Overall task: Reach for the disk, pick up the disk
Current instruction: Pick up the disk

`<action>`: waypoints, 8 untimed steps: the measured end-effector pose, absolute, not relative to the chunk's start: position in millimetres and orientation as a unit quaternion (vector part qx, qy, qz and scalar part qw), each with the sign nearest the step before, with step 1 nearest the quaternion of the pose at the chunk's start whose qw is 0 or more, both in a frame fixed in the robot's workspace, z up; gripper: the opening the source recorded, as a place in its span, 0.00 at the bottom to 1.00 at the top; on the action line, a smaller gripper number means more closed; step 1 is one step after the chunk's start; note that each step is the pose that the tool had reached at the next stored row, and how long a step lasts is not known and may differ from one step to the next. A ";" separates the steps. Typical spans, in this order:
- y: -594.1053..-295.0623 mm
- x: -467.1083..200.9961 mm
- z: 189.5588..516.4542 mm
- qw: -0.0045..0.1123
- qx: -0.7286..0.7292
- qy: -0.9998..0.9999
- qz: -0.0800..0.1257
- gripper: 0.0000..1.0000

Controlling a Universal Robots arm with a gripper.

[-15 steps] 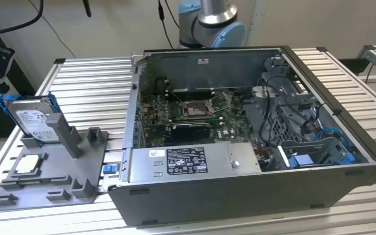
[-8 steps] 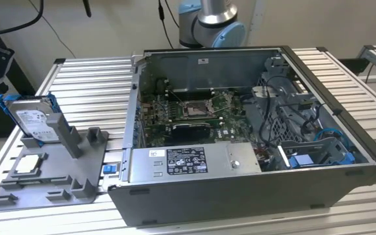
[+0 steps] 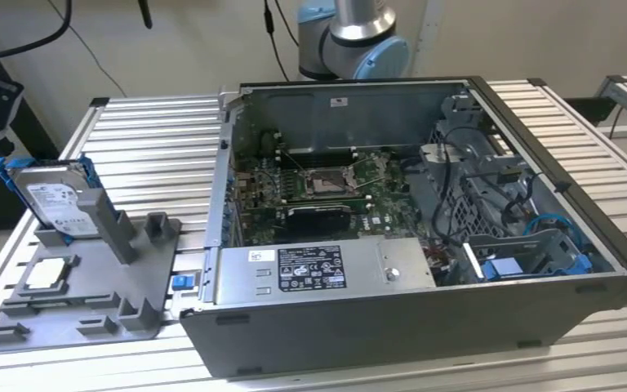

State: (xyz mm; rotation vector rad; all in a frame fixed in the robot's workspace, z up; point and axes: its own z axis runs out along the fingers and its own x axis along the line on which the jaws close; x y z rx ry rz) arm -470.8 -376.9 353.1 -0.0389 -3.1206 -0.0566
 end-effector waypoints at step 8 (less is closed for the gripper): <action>-376.9 -470.8 353.0 0.009 -0.066 -0.998 -0.019 0.00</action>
